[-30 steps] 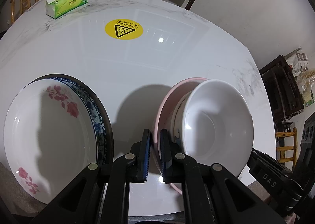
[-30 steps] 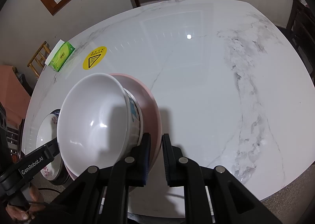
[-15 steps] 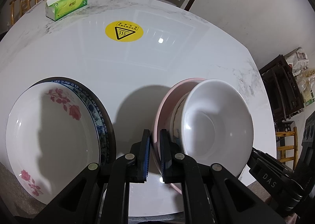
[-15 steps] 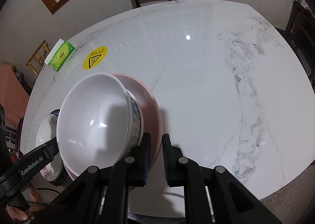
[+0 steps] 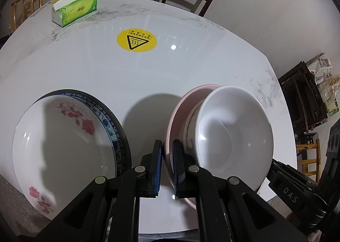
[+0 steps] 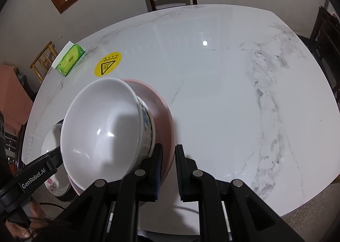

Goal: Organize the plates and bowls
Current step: 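Lift the pink bowl with its nested bowls using the left tool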

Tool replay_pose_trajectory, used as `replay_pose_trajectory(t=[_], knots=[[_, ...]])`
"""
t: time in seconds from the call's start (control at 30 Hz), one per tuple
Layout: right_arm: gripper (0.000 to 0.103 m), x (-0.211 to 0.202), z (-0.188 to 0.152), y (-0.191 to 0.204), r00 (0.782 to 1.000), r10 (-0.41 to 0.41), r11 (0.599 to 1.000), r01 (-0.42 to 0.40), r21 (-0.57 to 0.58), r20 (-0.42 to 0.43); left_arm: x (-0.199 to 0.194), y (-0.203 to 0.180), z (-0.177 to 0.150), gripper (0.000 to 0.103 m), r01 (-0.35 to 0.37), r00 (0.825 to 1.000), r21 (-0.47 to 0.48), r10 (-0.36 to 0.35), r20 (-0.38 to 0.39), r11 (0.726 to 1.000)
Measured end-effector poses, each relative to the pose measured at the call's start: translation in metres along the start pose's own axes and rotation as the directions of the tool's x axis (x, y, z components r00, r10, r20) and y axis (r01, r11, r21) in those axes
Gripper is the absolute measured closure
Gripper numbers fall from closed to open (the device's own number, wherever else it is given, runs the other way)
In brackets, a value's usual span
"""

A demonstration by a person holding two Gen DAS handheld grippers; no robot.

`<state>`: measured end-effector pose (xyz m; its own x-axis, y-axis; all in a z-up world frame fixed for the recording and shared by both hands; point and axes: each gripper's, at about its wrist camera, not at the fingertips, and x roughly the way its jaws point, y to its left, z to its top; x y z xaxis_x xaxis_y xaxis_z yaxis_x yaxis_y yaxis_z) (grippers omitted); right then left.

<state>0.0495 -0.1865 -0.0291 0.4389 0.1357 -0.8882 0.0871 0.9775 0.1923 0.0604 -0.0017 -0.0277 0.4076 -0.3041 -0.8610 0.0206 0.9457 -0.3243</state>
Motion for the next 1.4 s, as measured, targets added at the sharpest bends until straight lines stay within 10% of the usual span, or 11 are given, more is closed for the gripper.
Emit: replay_pose_trajectory(t=[1.4], knots=[[0.09, -0.006, 0.014, 0.109, 0.997, 0.075, 0.98, -0.075, -0.184, -0.009, -0.07, 0.079, 0.004, 0.098, -0.067, 0.992, -0.112, 0.078, 0.096, 0.992]])
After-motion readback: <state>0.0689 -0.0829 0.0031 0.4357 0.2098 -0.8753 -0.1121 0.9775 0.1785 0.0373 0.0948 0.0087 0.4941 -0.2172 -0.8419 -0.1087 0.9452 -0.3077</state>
